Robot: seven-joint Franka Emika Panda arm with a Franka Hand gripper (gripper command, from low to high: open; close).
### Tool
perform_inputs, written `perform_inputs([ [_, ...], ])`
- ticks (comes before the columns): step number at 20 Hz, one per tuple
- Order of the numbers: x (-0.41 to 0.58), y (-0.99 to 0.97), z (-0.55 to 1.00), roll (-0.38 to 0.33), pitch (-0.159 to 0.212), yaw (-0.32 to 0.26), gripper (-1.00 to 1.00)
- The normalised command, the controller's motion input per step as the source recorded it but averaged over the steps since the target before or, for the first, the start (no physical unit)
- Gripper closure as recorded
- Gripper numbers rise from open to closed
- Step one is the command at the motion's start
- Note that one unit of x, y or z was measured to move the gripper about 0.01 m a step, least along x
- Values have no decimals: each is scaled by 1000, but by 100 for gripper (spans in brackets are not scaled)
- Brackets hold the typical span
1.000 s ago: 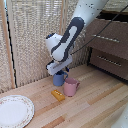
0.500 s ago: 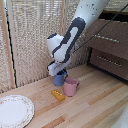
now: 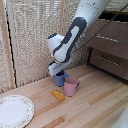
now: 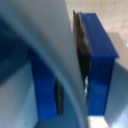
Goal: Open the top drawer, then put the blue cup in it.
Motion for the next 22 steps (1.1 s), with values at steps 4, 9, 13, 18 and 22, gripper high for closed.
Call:
perform_inputs([
  [4, -76, 146, 286, 77, -92, -323, 100],
  [9, -61, 157, 411, 58, -133, -329, 100],
  [13, -86, 157, 420, 93, -119, -330, 100],
  [18, -74, 86, 465, 131, -71, -329, 100],
  [22, -78, 3, 632, 83, -46, -338, 100],
])
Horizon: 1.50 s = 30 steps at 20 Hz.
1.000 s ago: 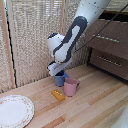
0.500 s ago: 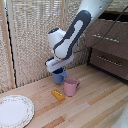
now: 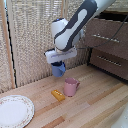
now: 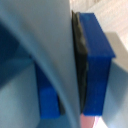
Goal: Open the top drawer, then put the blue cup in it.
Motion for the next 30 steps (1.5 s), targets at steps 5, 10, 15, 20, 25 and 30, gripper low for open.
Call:
perform_inputs([
  [5, -27, -9, 797, 26, -9, -335, 100],
  [10, 0, -30, 891, 0, 0, -315, 100],
  [15, 0, -9, 781, -1, 0, -344, 100],
  [20, 3, 0, 738, -16, 1, -352, 100],
  [25, 73, 0, 811, -69, 1, -329, 100],
  [30, 147, 0, 870, -92, 9, -311, 100],
])
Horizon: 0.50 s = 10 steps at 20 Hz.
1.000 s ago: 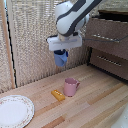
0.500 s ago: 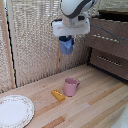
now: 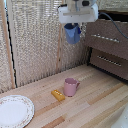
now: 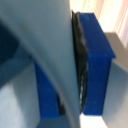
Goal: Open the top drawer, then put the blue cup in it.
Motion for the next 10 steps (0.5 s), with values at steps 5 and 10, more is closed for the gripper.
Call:
perform_inputs([
  [5, 298, 2, 893, -156, 20, -273, 100],
  [10, 453, -26, 891, -176, 33, -229, 100],
])
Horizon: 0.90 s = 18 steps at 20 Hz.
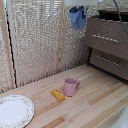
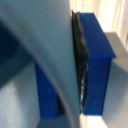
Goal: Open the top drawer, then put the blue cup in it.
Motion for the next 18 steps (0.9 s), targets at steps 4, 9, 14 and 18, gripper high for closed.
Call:
perform_inputs([
  [4, 484, -384, 984, -54, 44, -171, 100],
  [9, 295, -794, 1000, 25, 33, -89, 100],
  [14, 47, -995, 922, 94, 0, -5, 100],
  [18, -4, -980, 802, 119, 1, 0, 100],
])
